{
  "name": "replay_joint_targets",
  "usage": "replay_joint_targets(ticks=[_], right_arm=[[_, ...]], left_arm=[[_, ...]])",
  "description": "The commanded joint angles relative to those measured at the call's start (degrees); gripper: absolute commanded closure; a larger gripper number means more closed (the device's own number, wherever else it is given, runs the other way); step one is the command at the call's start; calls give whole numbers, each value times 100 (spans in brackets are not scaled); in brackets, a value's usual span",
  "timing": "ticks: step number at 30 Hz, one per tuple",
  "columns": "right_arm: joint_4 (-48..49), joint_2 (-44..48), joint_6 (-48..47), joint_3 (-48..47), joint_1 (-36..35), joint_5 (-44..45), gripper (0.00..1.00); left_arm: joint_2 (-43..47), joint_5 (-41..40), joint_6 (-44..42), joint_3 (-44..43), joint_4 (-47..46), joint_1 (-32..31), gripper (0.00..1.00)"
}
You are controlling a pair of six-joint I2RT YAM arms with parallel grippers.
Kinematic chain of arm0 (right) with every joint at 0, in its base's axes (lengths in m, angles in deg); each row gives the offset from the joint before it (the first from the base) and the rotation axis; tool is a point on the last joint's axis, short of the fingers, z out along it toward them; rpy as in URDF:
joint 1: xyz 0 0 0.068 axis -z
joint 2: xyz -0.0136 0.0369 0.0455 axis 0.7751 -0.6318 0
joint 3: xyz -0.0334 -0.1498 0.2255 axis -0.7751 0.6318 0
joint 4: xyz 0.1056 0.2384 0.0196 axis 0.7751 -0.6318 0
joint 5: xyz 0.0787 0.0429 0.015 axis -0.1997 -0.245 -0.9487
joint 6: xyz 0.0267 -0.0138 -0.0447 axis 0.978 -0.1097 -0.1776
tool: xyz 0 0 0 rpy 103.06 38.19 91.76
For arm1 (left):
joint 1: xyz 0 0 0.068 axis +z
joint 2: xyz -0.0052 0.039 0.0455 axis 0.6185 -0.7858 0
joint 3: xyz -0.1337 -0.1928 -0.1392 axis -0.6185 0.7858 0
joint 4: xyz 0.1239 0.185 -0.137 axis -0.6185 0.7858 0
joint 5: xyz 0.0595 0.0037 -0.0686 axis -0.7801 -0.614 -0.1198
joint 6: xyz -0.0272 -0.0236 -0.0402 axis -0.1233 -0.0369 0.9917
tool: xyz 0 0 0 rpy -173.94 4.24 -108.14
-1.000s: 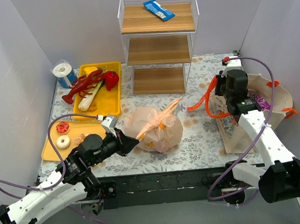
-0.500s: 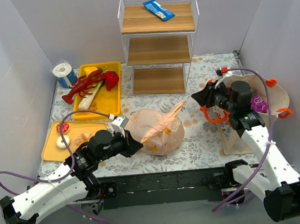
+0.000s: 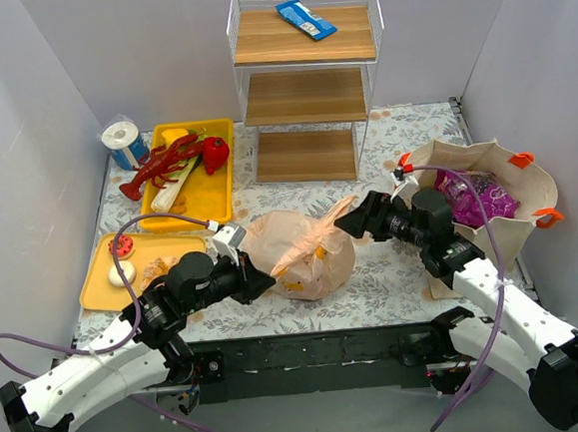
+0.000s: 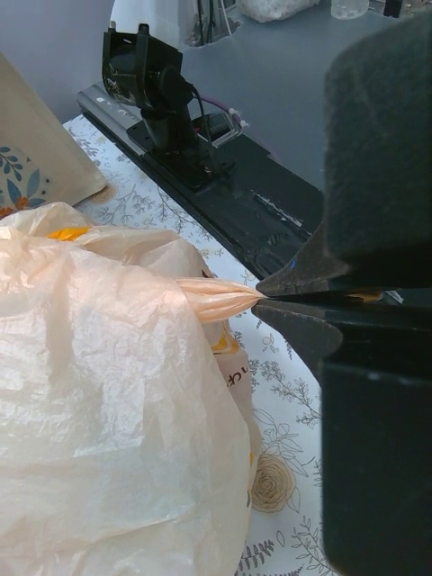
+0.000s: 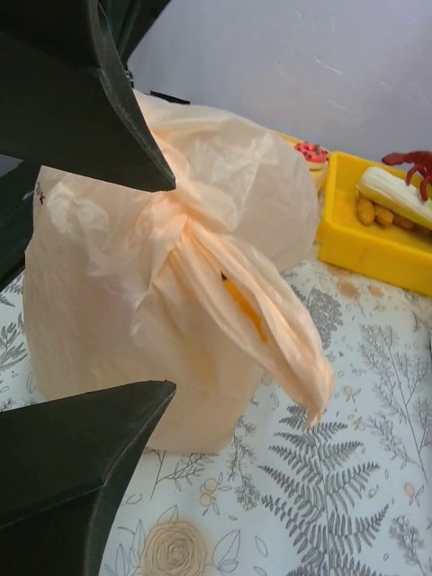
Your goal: Place the mixed food into the grocery bags and tie them
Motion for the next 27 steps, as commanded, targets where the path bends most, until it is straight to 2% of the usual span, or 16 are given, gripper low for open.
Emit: replay_joint_targets(ticks=[1, 5, 8, 13, 14, 16, 17, 19, 20, 24, 27], right_arm=[[796, 85, 492, 166, -60, 595, 7], [1536, -143, 667, 343, -60, 508, 9], [2010, -651, 852, 352, -86, 394, 9], [2433, -1320, 870, 159, -288, 350, 12], [2495, -1565, 870, 71, -358, 297, 17], [2907, -1821, 957, -8, -385, -78, 34], [3048, -2057, 1010, -87, -403, -203, 53], [3417, -2235, 1054, -167, -394, -466, 80], [3427, -2297, 1046, -297, -403, -468, 98], [3024, -1982, 485, -561, -403, 58, 99], [2015, -1604, -376, -964, -403, 1120, 99]], left_arm=[[117, 34, -94, -47, -16, 32, 100], [82, 61, -103, -47, -25, 24, 100], [90, 70, -94, -47, -25, 32, 100], [81, 70, -111, -38, -34, 32, 100], [64, 78, -120, -38, -34, 24, 100], [29, 96, -120, -38, -34, 32, 100], [11, 113, -120, -47, -25, 32, 100], [-15, 122, -129, -55, -16, 32, 100], [-15, 105, -146, -82, -8, 32, 100], [361, -123, -129, -126, 63, 32, 100], [984, -317, -33, -12, 1, 24, 100]])
